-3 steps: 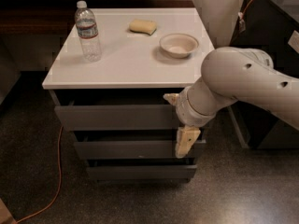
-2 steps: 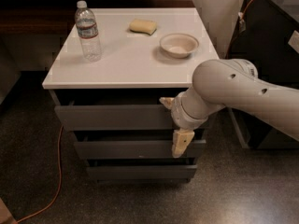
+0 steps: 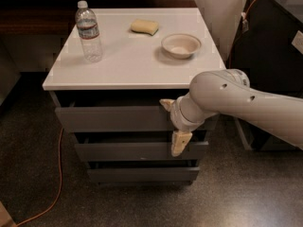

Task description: Place water bottle into top drawer

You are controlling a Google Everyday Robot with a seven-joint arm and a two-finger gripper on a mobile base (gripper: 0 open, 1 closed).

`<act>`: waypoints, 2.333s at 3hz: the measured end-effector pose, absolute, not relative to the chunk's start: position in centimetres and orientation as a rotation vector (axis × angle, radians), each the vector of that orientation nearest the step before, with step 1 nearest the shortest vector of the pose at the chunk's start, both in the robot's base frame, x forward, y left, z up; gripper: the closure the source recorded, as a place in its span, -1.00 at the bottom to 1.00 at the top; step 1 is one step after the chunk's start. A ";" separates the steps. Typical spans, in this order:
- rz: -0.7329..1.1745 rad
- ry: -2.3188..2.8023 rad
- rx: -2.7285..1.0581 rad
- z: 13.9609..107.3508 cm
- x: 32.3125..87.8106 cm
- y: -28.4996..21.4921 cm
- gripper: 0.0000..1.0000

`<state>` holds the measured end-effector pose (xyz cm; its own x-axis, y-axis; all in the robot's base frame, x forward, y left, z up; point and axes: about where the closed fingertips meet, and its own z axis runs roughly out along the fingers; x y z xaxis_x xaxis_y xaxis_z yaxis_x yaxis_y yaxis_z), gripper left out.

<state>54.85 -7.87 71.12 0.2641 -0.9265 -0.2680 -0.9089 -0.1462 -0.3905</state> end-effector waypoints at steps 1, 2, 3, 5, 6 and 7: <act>-0.064 1.651 -2.053 69.6 56.9 -7.7 -1.00; -0.065 1.654 -2.044 68.2 59.0 -7.4 -1.00; -0.074 1.656 -2.047 66.8 60.7 -7.0 -1.00; -0.096 1.679 -2.049 65.1 64.0 -7.1 -1.00; -0.104 1.704 -2.052 64.4 64.6 -7.4 -0.63; -0.049 1.741 -2.033 64.5 62.8 -7.8 -0.01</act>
Offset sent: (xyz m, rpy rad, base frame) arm 0.0703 0.0066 -0.0475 0.0168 -0.0235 -0.0215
